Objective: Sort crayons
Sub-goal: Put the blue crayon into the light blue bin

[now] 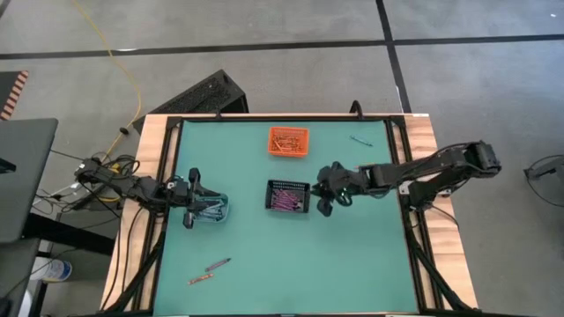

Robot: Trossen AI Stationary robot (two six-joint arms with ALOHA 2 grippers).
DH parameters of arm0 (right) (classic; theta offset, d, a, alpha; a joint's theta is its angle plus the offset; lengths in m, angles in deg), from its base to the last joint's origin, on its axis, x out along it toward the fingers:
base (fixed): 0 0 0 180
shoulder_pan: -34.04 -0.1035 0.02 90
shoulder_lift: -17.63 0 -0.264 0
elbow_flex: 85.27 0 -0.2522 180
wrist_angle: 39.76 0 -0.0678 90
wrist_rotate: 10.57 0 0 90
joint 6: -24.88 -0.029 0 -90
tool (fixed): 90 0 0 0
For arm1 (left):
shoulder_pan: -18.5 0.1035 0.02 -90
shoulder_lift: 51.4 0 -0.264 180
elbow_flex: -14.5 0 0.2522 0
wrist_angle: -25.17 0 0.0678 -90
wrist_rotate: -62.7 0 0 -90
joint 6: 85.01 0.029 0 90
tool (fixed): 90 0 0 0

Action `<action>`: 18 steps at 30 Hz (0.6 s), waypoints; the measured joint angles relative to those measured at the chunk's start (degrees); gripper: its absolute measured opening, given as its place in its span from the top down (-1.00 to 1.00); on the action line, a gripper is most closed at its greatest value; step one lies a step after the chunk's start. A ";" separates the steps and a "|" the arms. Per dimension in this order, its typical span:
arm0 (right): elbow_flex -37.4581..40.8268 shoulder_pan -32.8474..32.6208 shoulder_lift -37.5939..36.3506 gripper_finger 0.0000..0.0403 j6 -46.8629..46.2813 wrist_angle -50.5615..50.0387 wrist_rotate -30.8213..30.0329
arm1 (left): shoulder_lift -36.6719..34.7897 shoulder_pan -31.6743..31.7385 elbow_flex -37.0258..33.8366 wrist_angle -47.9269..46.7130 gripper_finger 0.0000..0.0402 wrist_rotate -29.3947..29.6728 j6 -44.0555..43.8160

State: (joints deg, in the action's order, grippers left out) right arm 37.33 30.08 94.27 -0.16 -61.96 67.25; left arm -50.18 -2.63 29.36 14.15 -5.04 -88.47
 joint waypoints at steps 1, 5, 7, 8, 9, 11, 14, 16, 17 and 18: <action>0.00 1.23 -0.26 0.57 -0.02 -0.96 0.02 | 0.01 0.00 0.00 0.00 0.53 0.00 0.00; 0.00 8.14 -0.98 0.57 0.01 -7.09 0.02 | 0.02 0.00 0.00 0.00 0.52 0.00 0.00; 0.00 12.20 -0.98 0.57 0.01 -10.42 0.02 | 0.01 0.00 0.00 0.01 0.52 0.00 0.00; 0.00 14.45 -0.98 0.57 0.04 -11.75 0.02 | 0.02 0.00 0.00 0.00 0.52 0.00 0.00; 0.00 16.53 -0.96 0.57 0.27 -12.77 0.02 | 0.01 0.00 0.00 0.00 0.52 -0.01 0.00; 0.00 20.62 -0.63 0.57 1.64 -13.93 0.02 | 0.00 0.00 0.00 0.00 0.52 0.00 0.00; 0.00 27.03 -0.54 0.57 4.28 -15.57 0.04 | 0.01 0.00 0.00 0.01 0.52 -0.01 0.00; -0.02 31.40 -0.54 0.57 5.89 -16.37 0.04 | 0.01 0.00 0.00 0.01 0.52 0.00 0.00; -0.02 33.52 -0.54 0.57 6.81 -16.98 0.05 | 0.02 0.00 0.00 0.00 0.52 0.00 0.00; -0.02 35.51 -0.54 0.57 7.74 -17.24 0.12 | 0.00 0.00 0.00 0.00 0.52 0.00 0.00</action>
State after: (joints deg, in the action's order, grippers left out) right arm 37.31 65.59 93.72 7.57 -79.19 67.37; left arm -50.18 -2.63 29.36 14.15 -5.04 -88.47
